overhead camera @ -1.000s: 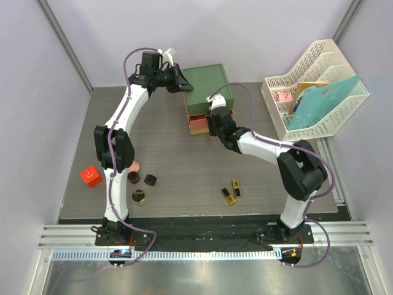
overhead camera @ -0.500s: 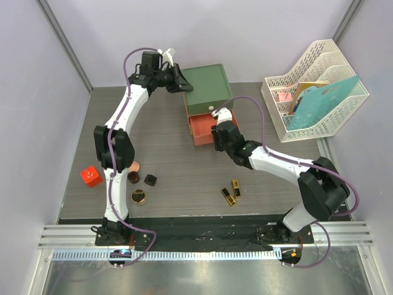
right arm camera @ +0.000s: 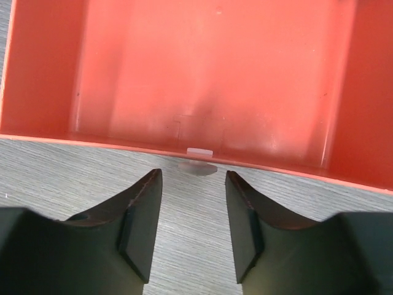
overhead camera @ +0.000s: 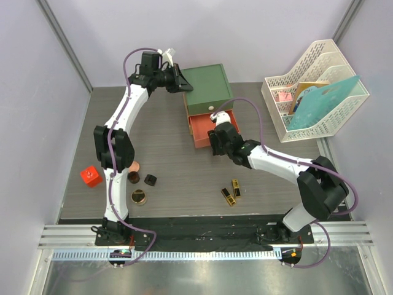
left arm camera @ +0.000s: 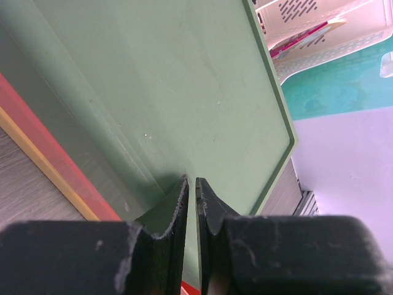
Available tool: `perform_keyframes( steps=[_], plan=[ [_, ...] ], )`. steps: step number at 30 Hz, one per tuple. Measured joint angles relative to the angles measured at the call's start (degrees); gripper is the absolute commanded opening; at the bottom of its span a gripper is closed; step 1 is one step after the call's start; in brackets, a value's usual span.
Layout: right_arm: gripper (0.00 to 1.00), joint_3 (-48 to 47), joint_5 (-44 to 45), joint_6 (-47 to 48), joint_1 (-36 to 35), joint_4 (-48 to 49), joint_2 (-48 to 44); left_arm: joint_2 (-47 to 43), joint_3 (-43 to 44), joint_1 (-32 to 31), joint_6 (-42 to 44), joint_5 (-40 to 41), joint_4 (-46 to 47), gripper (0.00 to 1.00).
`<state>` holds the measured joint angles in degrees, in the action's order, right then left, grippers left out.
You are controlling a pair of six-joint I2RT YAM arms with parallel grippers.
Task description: Organize the makeup
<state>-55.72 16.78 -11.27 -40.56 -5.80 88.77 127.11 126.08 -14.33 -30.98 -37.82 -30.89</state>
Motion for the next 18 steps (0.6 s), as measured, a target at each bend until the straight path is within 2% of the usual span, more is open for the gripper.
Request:
perform_keyframes(
  steps=[13, 18],
  plan=[
    [0.54, -0.02, -0.63, 1.36, -0.63, -4.96, -1.92, -0.09, -0.02, 0.00, 0.02, 0.02, 0.00, 0.13],
    [0.57, -0.20, -1.81, 3.67, -3.96, -7.63, -3.26, -0.11, 0.94, 0.02, 0.28, 0.28, -1.42, 0.14]
  ],
)
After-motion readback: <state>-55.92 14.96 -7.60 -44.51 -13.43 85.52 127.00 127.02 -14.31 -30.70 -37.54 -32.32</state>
